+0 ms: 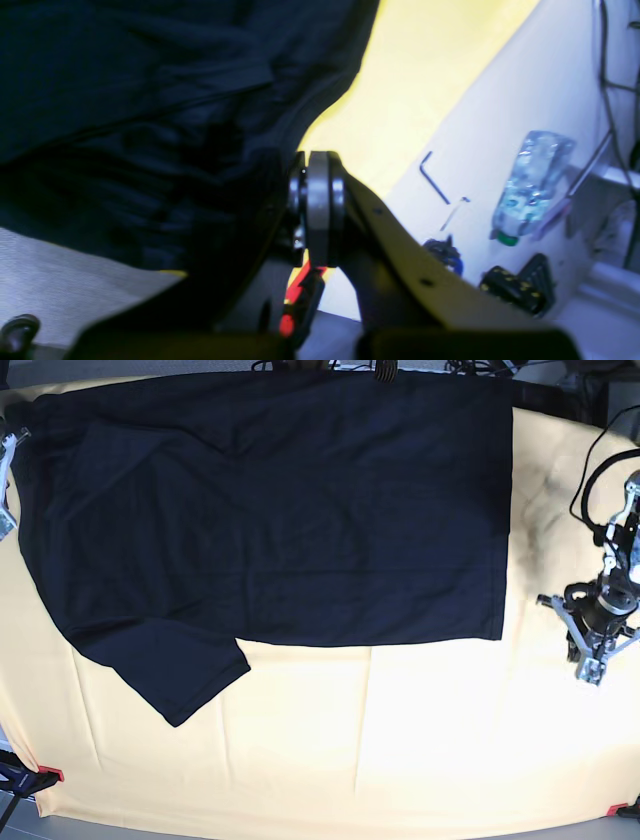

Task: Fold the T-shirt properly
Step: 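Release the shirt and move the left gripper away, then move both grippers down to the hem corners of the navy shirt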

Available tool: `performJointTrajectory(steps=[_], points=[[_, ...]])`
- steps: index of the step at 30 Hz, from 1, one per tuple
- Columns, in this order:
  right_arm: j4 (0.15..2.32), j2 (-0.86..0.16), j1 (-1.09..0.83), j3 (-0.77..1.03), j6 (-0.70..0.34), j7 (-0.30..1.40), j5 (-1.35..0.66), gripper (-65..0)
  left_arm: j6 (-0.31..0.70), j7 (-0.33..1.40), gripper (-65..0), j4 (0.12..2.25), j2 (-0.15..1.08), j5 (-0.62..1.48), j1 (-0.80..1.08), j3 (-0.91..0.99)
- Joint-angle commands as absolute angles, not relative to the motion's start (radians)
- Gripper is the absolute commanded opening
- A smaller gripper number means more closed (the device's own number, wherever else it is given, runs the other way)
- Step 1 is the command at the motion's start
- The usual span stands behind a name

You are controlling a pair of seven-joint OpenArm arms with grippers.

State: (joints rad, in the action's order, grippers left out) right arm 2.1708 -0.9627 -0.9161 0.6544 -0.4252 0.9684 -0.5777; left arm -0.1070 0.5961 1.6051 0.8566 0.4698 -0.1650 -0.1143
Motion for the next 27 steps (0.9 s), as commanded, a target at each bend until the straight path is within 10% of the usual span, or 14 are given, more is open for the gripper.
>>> performJointTrajectory(steps=[1,8,12,17,27], points=[[2.177,-0.973,-0.911,0.668,-0.419,0.96,-0.572,-65.0,-0.084,0.574,-65.0,1.576,0.843,0.521,-0.192,-0.051],[2.177,-0.902,-0.865,0.668,-0.419,0.96,-0.584,-65.0,0.22,0.583,-65.0,1.333,0.686,0.837,-0.197,0.13],[2.177,-0.892,-0.844,0.667,-0.42,0.957,-0.606,-65.0,0.221,0.581,-61.3,1.258,0.642,0.839,-0.197,0.13],[2.177,-0.892,-0.833,0.667,-0.426,0.953,-0.606,-65.0,0.244,0.583,-28.8,1.226,0.617,0.84,-0.198,0.104],[2.177,-0.892,-0.833,0.667,-0.426,0.953,-0.605,-65.0,0.232,0.546,-28.8,1.223,0.609,0.78,-0.229,-0.043]])
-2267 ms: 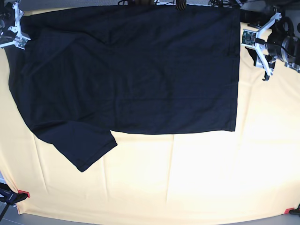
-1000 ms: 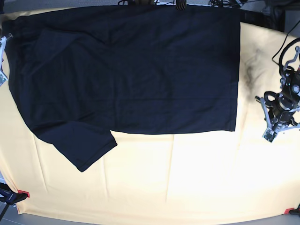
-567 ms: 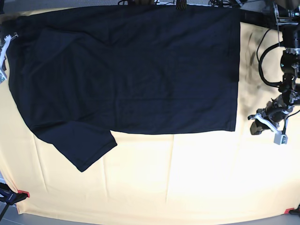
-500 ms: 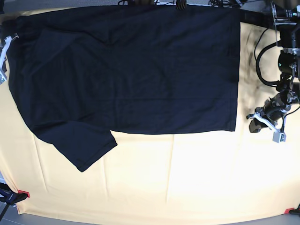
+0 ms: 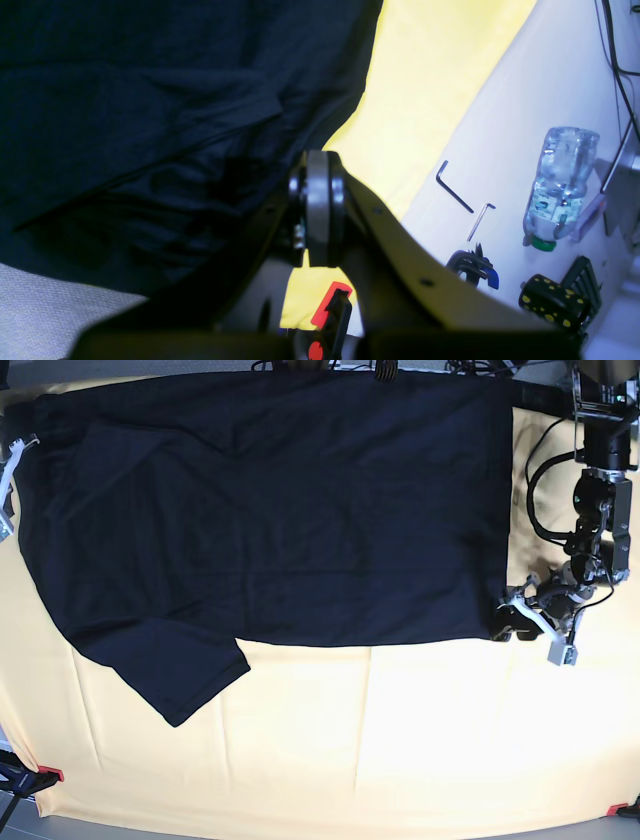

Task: Fold the T-shirt properly
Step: 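Move both grippers down to the hem corners of the navy shirt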

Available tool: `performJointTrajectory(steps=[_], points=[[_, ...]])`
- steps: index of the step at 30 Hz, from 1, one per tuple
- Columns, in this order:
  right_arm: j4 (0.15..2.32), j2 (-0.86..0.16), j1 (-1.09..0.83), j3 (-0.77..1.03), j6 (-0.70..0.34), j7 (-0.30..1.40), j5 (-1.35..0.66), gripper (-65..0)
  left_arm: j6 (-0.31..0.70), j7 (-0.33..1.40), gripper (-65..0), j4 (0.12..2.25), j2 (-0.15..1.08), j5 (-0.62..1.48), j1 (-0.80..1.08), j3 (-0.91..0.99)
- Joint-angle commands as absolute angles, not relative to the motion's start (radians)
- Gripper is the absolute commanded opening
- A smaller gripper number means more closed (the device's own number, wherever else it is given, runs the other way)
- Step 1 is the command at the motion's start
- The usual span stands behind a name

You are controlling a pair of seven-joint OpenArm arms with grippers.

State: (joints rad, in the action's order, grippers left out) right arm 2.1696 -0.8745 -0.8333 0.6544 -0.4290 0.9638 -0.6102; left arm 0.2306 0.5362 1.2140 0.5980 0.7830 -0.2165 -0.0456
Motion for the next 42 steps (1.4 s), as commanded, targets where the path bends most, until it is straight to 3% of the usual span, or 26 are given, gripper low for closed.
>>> performJointTrajectory(steps=[1,13,21,25,29,32,33,38,42], points=[[2.177,-0.892,-0.833,0.667,-0.426,0.953,-0.606,-65.0,0.228,0.546,-28.8,1.223,0.605,0.771,-0.233,-0.051],[2.177,-0.892,-0.833,0.667,-0.426,0.953,-0.605,-65.0,0.226,0.636,-28.8,1.222,0.53,0.786,-0.228,-0.052],[2.177,-0.892,-0.833,0.667,-0.426,0.953,-0.606,-65.0,0.401,0.733,-29.7,1.223,0.536,0.912,-0.235,-0.052],[2.177,-0.892,-0.833,0.667,-0.426,0.953,-0.606,-65.0,0.4,0.726,-40.1,1.223,0.538,0.912,-0.243,-0.052],[2.177,-0.892,-0.831,0.667,-0.426,0.952,-0.601,-65.0,0.374,0.715,-65.0,1.223,0.538,0.854,-0.257,-0.051],[2.177,-0.878,-0.787,0.667,-0.422,0.951,-0.585,-65.0,0.311,0.701,-65.0,1.223,0.538,0.798,-0.27,-0.051],[2.177,-0.868,-0.763,0.667,-0.414,0.943,-0.579,-63.6,0.299,0.699,-65.0,1.223,0.538,0.781,-0.275,-0.051],[2.167,-0.813,-0.637,0.667,-0.362,0.863,-0.562,-32.6,0.287,0.7,-65.0,1.223,0.538,0.759,-0.283,-0.051],[2.062,-0.765,-0.497,0.667,-0.328,0.821,-0.575,-29.2,0.288,0.7,-65.0,1.223,0.538,0.747,-0.283,-0.051]])
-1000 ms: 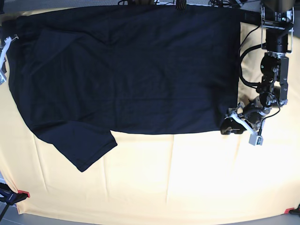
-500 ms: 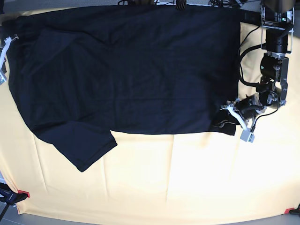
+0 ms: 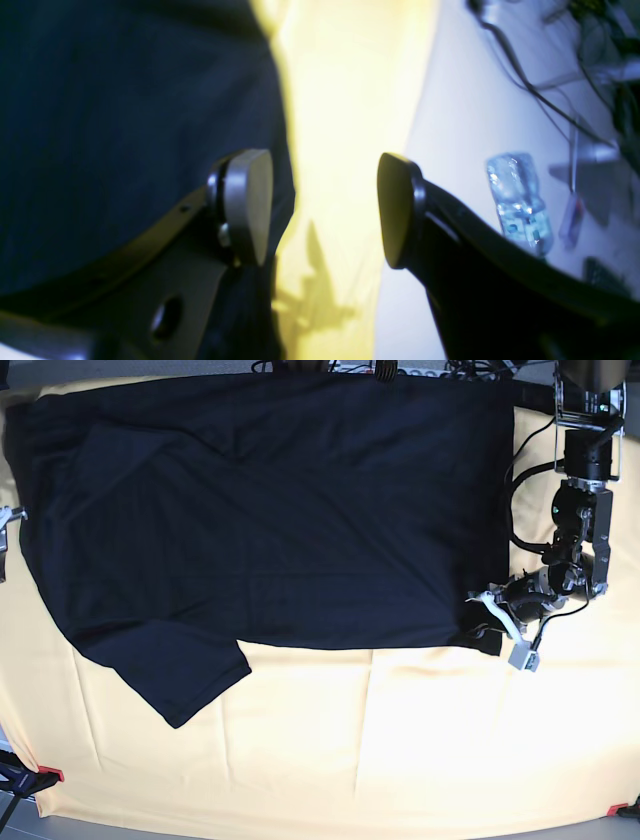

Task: Fold the T-shirt properly
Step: 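Move both grippers down to the hem corners of the navy shirt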

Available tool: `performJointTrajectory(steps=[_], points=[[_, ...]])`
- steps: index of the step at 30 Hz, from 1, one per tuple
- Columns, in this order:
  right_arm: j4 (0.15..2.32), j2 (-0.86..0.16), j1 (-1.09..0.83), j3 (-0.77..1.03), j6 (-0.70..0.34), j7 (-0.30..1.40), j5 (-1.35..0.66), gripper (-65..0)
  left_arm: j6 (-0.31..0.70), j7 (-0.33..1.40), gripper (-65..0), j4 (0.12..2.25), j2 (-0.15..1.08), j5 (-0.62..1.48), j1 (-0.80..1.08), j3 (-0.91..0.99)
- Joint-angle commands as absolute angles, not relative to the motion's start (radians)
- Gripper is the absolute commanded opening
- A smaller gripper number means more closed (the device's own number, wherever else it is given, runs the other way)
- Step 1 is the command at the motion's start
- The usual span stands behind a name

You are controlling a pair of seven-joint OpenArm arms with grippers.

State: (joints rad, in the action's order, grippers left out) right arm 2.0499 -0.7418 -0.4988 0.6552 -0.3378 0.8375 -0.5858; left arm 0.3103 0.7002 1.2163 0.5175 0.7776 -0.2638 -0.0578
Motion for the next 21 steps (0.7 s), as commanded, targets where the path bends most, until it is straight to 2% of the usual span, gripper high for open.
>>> performJointTrajectory(steps=[1,5,11,21], points=[[2.019,-0.758,-0.461,0.667,-0.332,0.816,-0.597,-29.2,0.294,0.7,-65.0,1.223,0.539,0.749,-0.284,-0.051],[1.815,-0.739,-0.307,0.665,-0.408,0.814,-0.718,-29.2,0.347,0.696,-65.0,1.224,0.553,0.776,-0.289,-0.051],[1.522,-0.739,-0.064,0.62,-0.516,0.832,-0.872,-29.2,0.353,0.697,-65.0,1.224,0.577,0.775,-0.347,-0.051],[1.134,-0.725,0.258,0.308,-0.597,0.83,-0.882,-29.2,0.361,0.699,-65.0,1.224,0.587,0.783,-0.395,-0.051]])
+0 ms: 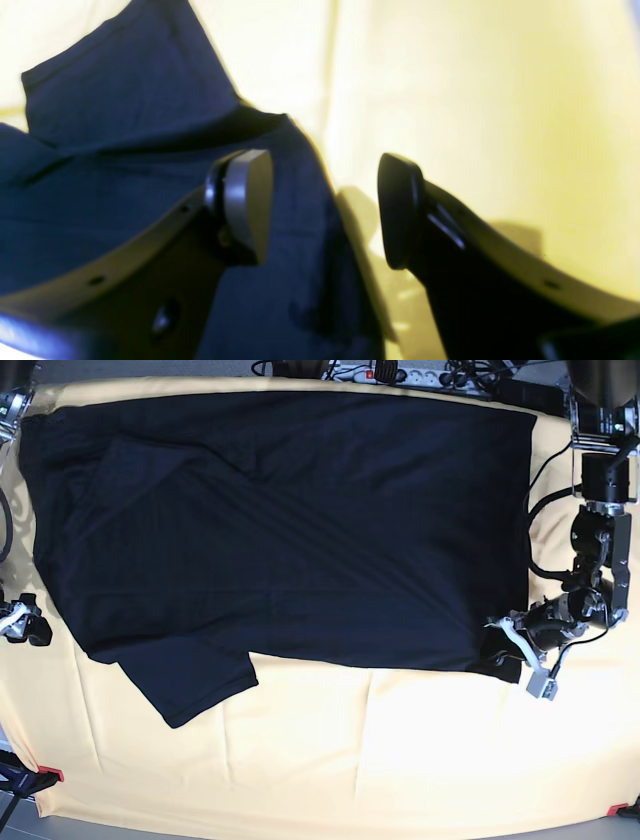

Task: Fold the T-shirt properly
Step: 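Move both grippers down to the hem corners of the navy shirt, then grasp the hem corners with both grippers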

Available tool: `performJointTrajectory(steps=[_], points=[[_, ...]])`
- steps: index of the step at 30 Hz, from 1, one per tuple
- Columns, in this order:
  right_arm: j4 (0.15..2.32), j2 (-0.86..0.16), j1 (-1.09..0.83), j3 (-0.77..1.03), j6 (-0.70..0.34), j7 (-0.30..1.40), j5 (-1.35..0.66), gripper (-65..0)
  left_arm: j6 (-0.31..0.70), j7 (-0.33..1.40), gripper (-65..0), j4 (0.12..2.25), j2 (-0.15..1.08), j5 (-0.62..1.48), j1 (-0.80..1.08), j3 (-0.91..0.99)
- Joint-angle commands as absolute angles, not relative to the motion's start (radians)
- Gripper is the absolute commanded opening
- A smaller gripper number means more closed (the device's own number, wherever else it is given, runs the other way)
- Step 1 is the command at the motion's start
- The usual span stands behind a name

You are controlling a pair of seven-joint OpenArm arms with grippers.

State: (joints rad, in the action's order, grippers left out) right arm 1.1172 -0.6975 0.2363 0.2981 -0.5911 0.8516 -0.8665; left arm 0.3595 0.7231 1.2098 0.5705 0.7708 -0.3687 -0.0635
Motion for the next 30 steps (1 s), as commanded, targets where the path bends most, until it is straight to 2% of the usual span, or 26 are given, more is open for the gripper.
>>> performJointTrajectory(steps=[1,7,13,14,17,22,24,30], points=[[1.101,-0.72,0.284,0.282,-0.608,0.829,-0.882,-29.2,0.373,0.701,-65.0,1.224,0.587,0.788,-0.395,-0.051],[0.942,-0.647,0.371,0.22,-0.633,0.714,-0.724,-29.2,0.397,0.704,-65.0,1.224,0.587,0.825,-0.393,-0.051],[0.92,-0.588,0.371,0.22,-0.663,0.671,-0.689,-29.2,0.398,0.705,-65.0,1.224,0.585,0.828,-0.393,-0.051],[0.92,-0.581,0.371,0.22,-0.655,0.654,-0.659,-29.2,0.397,0.706,-65.0,1.224,0.585,0.828,-0.393,-0.051],[0.92,-0.563,0.371,0.22,-0.529,0.58,-0.516,-29.2,0.397,0.709,-65.0,1.224,0.585,0.828,-0.393,-0.051],[0.919,-0.56,0.368,0.22,-0.488,0.561,-0.466,-29.2,0.397,0.708,-65.0,1.224,0.584,0.829,-0.393,-0.051],[0.919,-0.559,0.367,0.22,-0.496,0.566,-0.476,-29.2,0.397,0.709,-65.0,1.224,0.584,0.828,-0.393,-0.051],[0.919,-0.556,0.36,0.22,-0.614,0.626,-0.588,-29.2,0.398,0.709,-65.0,1.224,0.584,0.828,-0.393,-0.051]])
